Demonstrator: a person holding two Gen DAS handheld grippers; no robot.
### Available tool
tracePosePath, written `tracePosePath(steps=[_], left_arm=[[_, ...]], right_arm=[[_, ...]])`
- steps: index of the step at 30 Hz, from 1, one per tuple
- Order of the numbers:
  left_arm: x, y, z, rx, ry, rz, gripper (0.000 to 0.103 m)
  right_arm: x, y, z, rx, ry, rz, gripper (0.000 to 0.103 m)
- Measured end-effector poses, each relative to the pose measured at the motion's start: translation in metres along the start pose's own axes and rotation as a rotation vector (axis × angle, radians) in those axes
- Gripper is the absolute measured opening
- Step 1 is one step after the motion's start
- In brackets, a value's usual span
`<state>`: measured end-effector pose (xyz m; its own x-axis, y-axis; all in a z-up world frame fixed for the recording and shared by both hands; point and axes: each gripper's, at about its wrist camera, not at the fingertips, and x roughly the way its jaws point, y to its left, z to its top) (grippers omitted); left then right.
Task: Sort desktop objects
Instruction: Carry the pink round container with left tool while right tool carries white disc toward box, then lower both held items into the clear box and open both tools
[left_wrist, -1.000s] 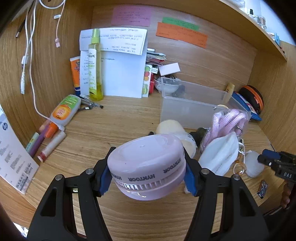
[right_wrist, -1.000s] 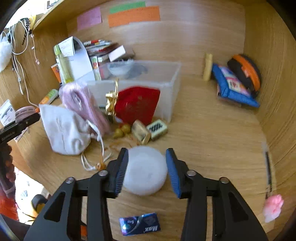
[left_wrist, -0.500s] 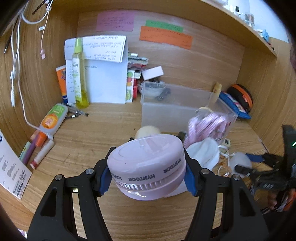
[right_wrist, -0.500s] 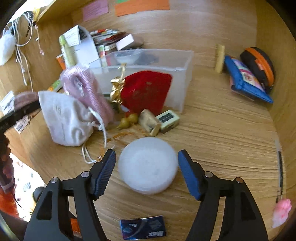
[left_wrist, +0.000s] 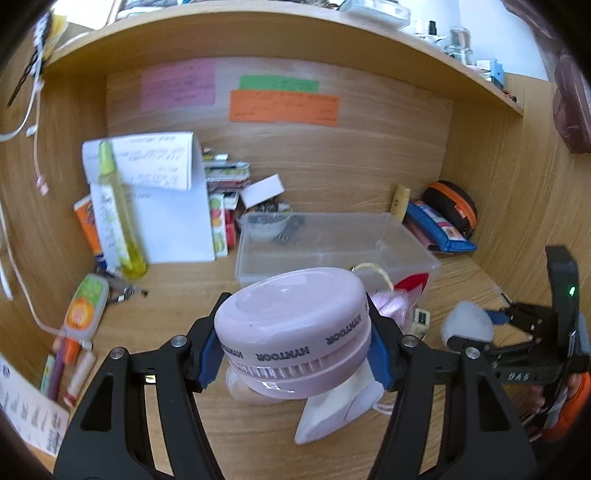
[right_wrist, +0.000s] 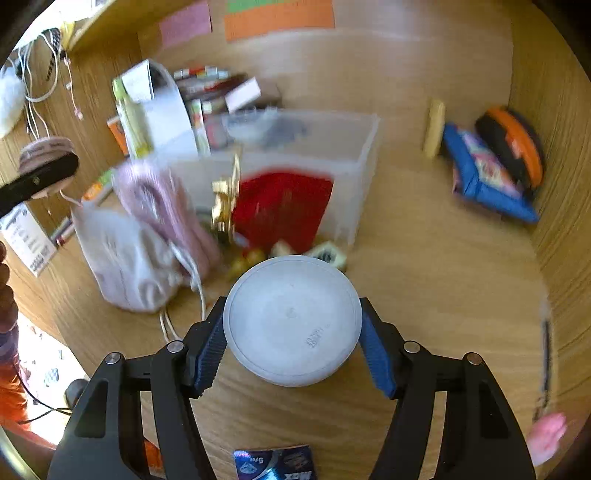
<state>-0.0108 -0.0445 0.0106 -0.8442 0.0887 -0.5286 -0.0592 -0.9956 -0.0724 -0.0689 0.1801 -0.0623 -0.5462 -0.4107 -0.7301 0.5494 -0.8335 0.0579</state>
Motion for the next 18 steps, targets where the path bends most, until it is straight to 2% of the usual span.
tracePosePath(steps=[4,10,18], left_arm=[[0.007,-0.001,0.014,0.020,0.021,-0.032,0.064],[0.025,-0.004,0.037,0.065,0.072,-0.065,0.064],[0.050,-0.004,0.062,0.092,0.103,-0.079,0.064]], right_arm=[[-0.018,-0.004,0.026,-0.008,-0.052,-0.012,0.063],[-0.034,-0.014,0.070,-0.009,-0.122,0.022,0.063],[-0.015,-0.018,0.114,-0.013,-0.117,0.067,0.063]])
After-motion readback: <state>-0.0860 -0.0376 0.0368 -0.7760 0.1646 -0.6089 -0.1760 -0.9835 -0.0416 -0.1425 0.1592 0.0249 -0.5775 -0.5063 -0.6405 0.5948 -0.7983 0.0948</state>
